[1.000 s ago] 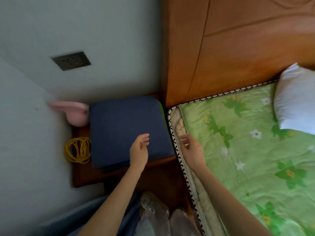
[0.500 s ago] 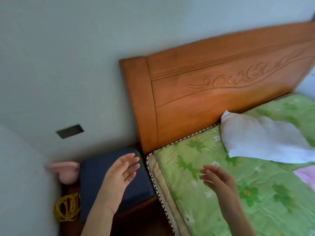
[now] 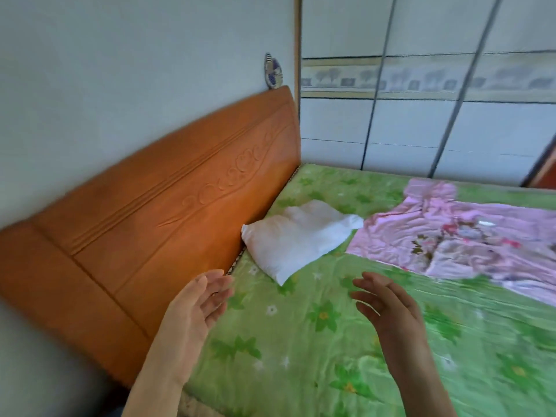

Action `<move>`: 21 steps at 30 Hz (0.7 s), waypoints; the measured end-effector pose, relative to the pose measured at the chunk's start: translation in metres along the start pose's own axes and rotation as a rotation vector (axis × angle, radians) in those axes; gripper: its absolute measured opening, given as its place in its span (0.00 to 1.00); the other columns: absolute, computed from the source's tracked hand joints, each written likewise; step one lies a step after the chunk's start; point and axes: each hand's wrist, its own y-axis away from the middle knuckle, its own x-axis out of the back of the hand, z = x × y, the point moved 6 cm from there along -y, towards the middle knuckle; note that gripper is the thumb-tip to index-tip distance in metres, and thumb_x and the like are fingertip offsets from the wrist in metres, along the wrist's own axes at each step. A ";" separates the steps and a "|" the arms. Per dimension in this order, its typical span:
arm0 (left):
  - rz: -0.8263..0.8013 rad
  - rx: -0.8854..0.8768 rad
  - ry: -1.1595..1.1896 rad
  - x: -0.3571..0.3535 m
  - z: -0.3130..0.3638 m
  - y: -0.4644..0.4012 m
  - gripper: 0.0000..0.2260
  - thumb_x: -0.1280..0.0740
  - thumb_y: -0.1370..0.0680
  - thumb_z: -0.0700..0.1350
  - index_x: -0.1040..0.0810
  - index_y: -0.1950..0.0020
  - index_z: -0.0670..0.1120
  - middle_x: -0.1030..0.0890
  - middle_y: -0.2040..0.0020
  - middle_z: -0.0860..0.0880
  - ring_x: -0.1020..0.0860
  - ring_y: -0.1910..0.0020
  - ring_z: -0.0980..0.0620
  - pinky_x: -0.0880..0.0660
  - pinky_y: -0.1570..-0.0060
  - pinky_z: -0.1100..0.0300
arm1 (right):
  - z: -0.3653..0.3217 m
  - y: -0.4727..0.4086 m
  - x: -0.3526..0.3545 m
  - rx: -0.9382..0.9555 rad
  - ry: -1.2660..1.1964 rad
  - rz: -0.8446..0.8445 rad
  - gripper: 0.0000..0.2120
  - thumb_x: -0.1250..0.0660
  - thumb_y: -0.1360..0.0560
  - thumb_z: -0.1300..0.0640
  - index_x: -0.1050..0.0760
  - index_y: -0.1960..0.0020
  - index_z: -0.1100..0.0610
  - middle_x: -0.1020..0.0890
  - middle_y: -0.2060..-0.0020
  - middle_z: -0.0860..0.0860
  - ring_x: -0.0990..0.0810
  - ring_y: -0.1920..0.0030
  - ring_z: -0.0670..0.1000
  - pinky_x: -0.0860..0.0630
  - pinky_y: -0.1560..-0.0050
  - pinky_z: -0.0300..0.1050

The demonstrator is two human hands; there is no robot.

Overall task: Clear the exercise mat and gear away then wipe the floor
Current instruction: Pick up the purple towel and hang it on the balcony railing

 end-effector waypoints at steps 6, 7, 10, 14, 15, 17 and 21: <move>-0.315 0.121 -0.046 -0.098 -0.014 -0.027 0.09 0.42 0.21 0.45 0.24 0.50 0.45 0.16 0.58 0.50 0.21 0.53 0.51 0.27 0.51 0.58 | -0.054 0.037 0.078 0.109 -0.059 0.261 0.08 0.40 0.24 0.63 0.22 0.53 0.57 0.16 0.63 0.50 0.18 0.64 0.48 0.23 0.61 0.37; -0.380 0.129 -0.054 -0.118 -0.015 -0.028 0.09 0.40 0.25 0.47 0.24 0.51 0.45 0.16 0.60 0.51 0.19 0.55 0.53 0.26 0.52 0.59 | -0.065 0.044 0.093 0.134 -0.062 0.311 0.08 0.40 0.24 0.63 0.22 0.53 0.57 0.16 0.63 0.50 0.17 0.64 0.48 0.23 0.62 0.36; -0.591 0.181 -0.050 -0.176 -0.027 -0.027 0.12 0.35 0.31 0.52 0.19 0.54 0.47 0.15 0.59 0.52 0.17 0.60 0.58 0.25 0.52 0.59 | -0.102 0.075 0.137 0.230 -0.065 0.451 0.08 0.41 0.23 0.62 0.22 0.53 0.56 0.16 0.64 0.49 0.18 0.65 0.46 0.23 0.64 0.34; -0.791 0.253 0.001 -0.248 -0.051 -0.004 0.17 0.22 0.48 0.56 0.15 0.63 0.51 0.16 0.57 0.52 0.18 0.58 0.55 0.21 0.61 0.66 | -0.146 0.129 0.194 0.339 -0.050 0.615 0.10 0.43 0.22 0.63 0.23 0.53 0.57 0.17 0.67 0.48 0.20 0.69 0.45 0.25 0.67 0.34; -0.824 0.271 0.009 -0.265 -0.056 0.006 0.16 0.22 0.47 0.55 0.15 0.63 0.50 0.16 0.58 0.52 0.18 0.58 0.55 0.21 0.62 0.66 | -0.157 0.143 0.208 0.362 -0.041 0.653 0.10 0.43 0.22 0.63 0.23 0.53 0.57 0.17 0.68 0.48 0.20 0.70 0.45 0.25 0.67 0.34; -0.914 0.293 0.024 -0.300 -0.068 0.033 0.20 0.21 0.51 0.55 0.15 0.63 0.50 0.16 0.59 0.52 0.18 0.60 0.56 0.21 0.63 0.66 | -0.178 0.171 0.235 0.405 -0.011 0.715 0.10 0.42 0.22 0.63 0.23 0.53 0.57 0.17 0.67 0.48 0.20 0.69 0.45 0.25 0.67 0.34; -1.018 0.363 0.023 -0.368 -0.100 0.092 0.07 0.37 0.26 0.46 0.21 0.54 0.46 0.17 0.60 0.51 0.19 0.61 0.55 0.24 0.56 0.60 | -0.206 0.225 0.289 0.466 0.027 0.820 0.09 0.42 0.22 0.63 0.22 0.53 0.57 0.17 0.66 0.49 0.20 0.67 0.46 0.24 0.66 0.34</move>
